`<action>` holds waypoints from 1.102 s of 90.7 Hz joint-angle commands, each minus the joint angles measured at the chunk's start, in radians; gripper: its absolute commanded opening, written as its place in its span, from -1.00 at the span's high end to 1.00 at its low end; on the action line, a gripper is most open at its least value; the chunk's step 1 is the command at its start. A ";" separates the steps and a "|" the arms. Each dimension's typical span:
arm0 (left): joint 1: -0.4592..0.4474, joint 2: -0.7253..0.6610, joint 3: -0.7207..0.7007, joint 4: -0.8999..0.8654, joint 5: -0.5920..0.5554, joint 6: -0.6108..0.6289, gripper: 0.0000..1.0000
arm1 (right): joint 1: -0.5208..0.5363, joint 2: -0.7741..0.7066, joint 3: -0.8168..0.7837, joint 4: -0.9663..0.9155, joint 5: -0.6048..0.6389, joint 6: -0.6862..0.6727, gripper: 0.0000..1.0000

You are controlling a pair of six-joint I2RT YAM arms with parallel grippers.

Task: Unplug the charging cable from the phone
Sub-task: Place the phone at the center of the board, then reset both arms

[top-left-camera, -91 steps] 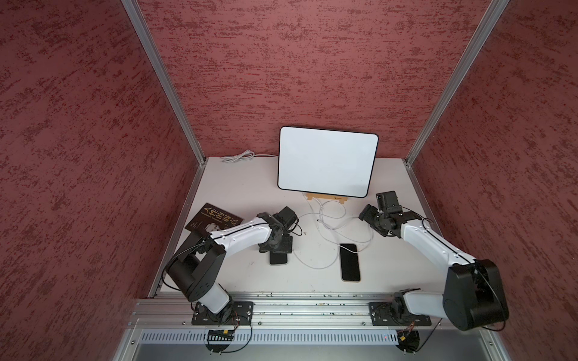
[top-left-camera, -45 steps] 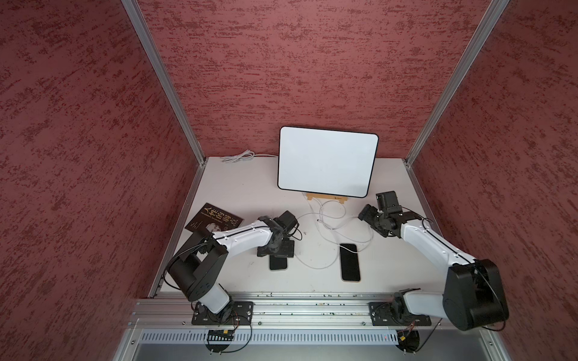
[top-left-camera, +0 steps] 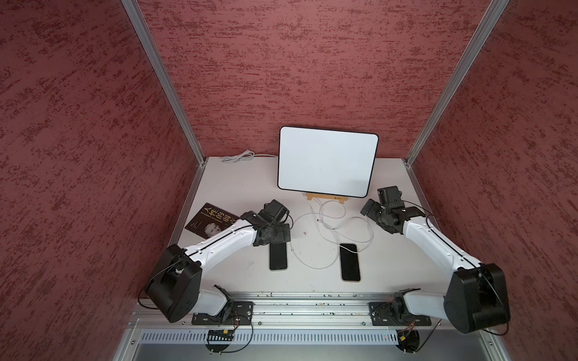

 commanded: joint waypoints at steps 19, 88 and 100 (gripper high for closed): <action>0.280 -0.116 -0.009 0.339 -0.159 0.263 -1.00 | 0.006 -0.106 -0.075 0.273 0.371 -0.266 -0.97; 0.564 0.045 -0.440 1.272 -0.218 0.556 -1.00 | 0.005 -0.076 -0.439 0.961 0.526 -0.578 -0.98; 0.566 0.074 -0.474 1.398 -0.179 0.591 -1.00 | 0.002 -0.020 -0.540 1.257 0.514 -0.656 -0.97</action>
